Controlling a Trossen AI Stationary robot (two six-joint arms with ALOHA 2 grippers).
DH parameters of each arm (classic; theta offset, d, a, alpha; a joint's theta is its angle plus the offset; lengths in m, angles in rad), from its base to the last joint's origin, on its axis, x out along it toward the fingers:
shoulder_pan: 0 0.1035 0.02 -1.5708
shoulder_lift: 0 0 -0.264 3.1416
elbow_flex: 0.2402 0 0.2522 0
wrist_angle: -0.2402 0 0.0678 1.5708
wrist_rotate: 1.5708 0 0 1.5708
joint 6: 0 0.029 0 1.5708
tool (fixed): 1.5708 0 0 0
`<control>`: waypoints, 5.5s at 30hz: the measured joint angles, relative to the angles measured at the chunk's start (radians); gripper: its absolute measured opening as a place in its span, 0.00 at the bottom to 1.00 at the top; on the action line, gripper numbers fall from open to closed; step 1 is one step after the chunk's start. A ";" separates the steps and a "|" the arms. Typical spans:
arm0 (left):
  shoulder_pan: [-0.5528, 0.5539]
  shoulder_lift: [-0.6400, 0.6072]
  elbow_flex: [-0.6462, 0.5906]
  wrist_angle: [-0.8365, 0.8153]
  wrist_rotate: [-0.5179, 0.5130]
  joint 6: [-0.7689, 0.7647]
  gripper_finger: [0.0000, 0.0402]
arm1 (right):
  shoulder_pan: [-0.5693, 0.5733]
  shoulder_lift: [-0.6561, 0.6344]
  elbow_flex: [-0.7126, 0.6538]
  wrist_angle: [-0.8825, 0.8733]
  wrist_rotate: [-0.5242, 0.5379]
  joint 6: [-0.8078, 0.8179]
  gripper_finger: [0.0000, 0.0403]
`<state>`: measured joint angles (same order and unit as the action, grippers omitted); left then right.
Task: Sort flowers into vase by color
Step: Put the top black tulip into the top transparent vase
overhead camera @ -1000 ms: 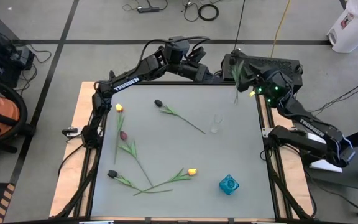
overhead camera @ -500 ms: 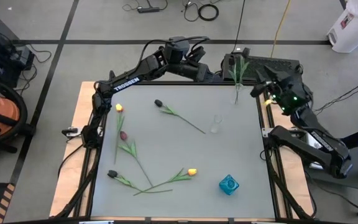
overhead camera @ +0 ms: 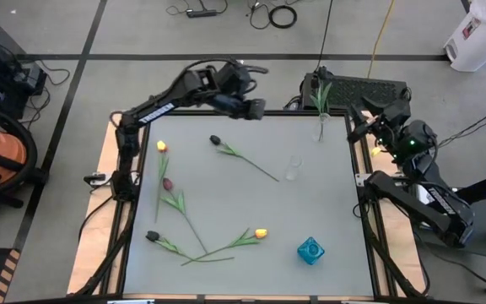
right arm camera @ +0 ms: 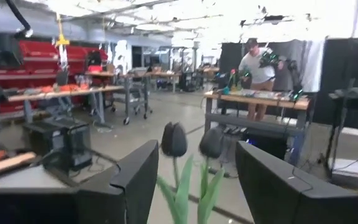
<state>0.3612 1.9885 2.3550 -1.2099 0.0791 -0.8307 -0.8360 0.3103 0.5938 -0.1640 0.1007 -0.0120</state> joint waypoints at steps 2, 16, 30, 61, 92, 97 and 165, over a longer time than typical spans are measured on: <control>-0.020 -0.031 0.000 -0.068 -0.084 -0.024 0.33 | 0.000 0.001 0.000 -0.024 -0.004 0.000 0.51; -0.263 -0.081 -0.024 -0.354 -0.385 -0.443 0.33 | 0.000 0.003 0.000 -0.089 -0.030 0.000 0.51; -0.527 -0.078 -0.385 -0.362 -0.431 -1.025 0.33 | 0.000 0.003 0.000 -0.229 -0.028 0.000 0.51; -0.123 -0.078 -0.837 0.476 -0.270 -1.047 0.33 | 0.000 0.003 0.000 -0.321 -0.028 0.000 0.51; -0.030 0.055 -0.837 0.451 -0.108 -1.101 0.33 | 0.000 0.003 0.000 -0.322 -0.028 0.000 0.51; -0.022 0.067 -0.837 0.441 -0.107 -1.101 0.33 | 0.000 0.003 0.000 -0.323 -0.027 0.000 0.51; 0.069 0.120 -0.836 0.398 -0.107 -1.067 0.33 | 0.000 0.003 0.000 -0.323 -0.028 0.000 0.51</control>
<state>0.4305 2.1082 1.5192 -0.8116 -0.0277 -1.8973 -0.8361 0.3134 0.5938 -0.4870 0.0731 -0.0116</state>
